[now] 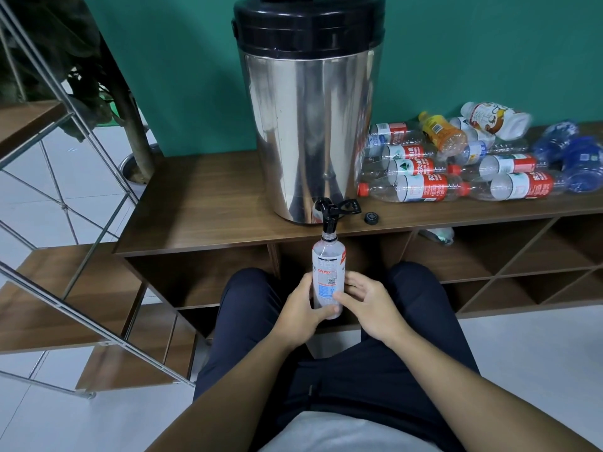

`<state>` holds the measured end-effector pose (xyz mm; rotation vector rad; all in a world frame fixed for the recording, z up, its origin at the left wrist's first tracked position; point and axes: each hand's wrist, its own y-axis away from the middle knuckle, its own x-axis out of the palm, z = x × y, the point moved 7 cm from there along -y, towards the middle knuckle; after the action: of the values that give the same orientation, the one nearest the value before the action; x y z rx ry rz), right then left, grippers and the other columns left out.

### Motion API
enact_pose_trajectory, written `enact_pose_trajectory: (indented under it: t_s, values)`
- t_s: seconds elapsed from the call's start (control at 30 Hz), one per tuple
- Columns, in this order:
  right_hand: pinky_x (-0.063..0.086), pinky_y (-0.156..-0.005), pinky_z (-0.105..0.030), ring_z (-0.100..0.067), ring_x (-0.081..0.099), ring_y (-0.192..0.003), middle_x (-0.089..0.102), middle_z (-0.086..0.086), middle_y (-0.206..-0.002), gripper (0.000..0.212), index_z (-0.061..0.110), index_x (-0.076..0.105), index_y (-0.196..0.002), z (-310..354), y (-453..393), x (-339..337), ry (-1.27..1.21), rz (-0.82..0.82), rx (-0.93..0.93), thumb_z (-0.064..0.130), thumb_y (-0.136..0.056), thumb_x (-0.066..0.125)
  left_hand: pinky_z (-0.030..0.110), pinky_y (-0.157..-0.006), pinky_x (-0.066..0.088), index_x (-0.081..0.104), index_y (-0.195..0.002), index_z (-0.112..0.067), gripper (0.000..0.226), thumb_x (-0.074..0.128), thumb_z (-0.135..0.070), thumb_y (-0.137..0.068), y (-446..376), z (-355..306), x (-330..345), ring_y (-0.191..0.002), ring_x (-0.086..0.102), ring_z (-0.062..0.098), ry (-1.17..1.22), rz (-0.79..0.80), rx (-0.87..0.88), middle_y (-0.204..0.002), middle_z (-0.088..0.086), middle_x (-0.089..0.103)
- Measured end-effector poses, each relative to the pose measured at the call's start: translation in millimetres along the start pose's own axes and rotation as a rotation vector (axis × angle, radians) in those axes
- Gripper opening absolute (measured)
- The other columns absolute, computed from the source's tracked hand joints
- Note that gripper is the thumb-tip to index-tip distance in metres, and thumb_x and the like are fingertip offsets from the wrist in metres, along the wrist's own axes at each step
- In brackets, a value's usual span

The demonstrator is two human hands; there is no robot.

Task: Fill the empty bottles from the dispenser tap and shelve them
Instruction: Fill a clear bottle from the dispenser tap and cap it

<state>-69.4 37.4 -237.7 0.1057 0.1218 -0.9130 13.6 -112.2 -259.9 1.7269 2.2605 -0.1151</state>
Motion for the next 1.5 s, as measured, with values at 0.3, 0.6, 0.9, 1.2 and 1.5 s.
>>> enact_pose_trajectory:
  t_s: [0.3,0.6,0.9,1.2,1.5]
  values:
    - [0.056,-0.112,-0.035,-0.010,0.073,-0.126,0.078,0.011,-0.133,0.046,0.020,0.070,-0.144,-0.3,0.7,-0.2,0.016,-0.008,0.004,0.003,-0.102,0.075,0.034,-0.116,0.055,0.054,-0.157,-0.033,0.075,0.092,-0.022,-0.094,3.2,-3.0,-0.3,-0.135,0.066,0.001,-0.005,0.015,0.016,-0.142,-0.019,0.072]
    - [0.055,-0.115,-0.035,-0.009,0.072,-0.128,0.077,0.013,-0.134,0.047,0.023,0.070,-0.143,-2.8,1.1,-0.6,0.021,-0.019,0.014,0.003,-0.101,0.077,0.042,-0.119,0.054,0.054,-0.157,-0.036,0.075,0.093,-0.026,-0.093,4.5,-3.1,-1.5,-0.136,0.066,0.004,-0.013,0.015,0.016,-0.143,-0.020,0.072]
    - [0.054,-0.117,-0.041,-0.011,0.072,-0.129,0.077,0.010,-0.136,0.047,0.018,0.069,-0.146,-4.5,0.3,-0.6,0.031,-0.020,0.014,0.004,-0.101,0.076,0.043,-0.119,0.054,0.055,-0.156,-0.036,0.074,0.093,-0.026,-0.093,4.7,-3.0,-1.8,-0.136,0.066,0.004,-0.021,0.014,0.016,-0.143,-0.020,0.072]
    - [0.056,-0.115,-0.039,-0.012,0.072,-0.128,0.078,0.009,-0.135,0.046,0.018,0.070,-0.145,-2.8,1.1,-0.1,0.035,-0.009,0.007,0.003,-0.102,0.075,0.041,-0.119,0.055,0.056,-0.156,-0.035,0.073,0.092,-0.023,-0.094,5.0,-3.7,-1.4,-0.135,0.066,0.002,-0.031,0.010,0.022,-0.142,-0.021,0.072]
    - [0.057,-0.112,-0.034,-0.011,0.073,-0.126,0.079,0.010,-0.132,0.045,0.019,0.071,-0.144,-1.7,1.8,0.1,0.037,-0.014,0.001,0.003,-0.102,0.075,0.042,-0.119,0.054,0.056,-0.155,-0.036,0.072,0.092,-0.023,-0.094,4.8,-2.9,-1.7,-0.135,0.066,0.003,-0.023,0.012,0.018,-0.142,-0.019,0.073]
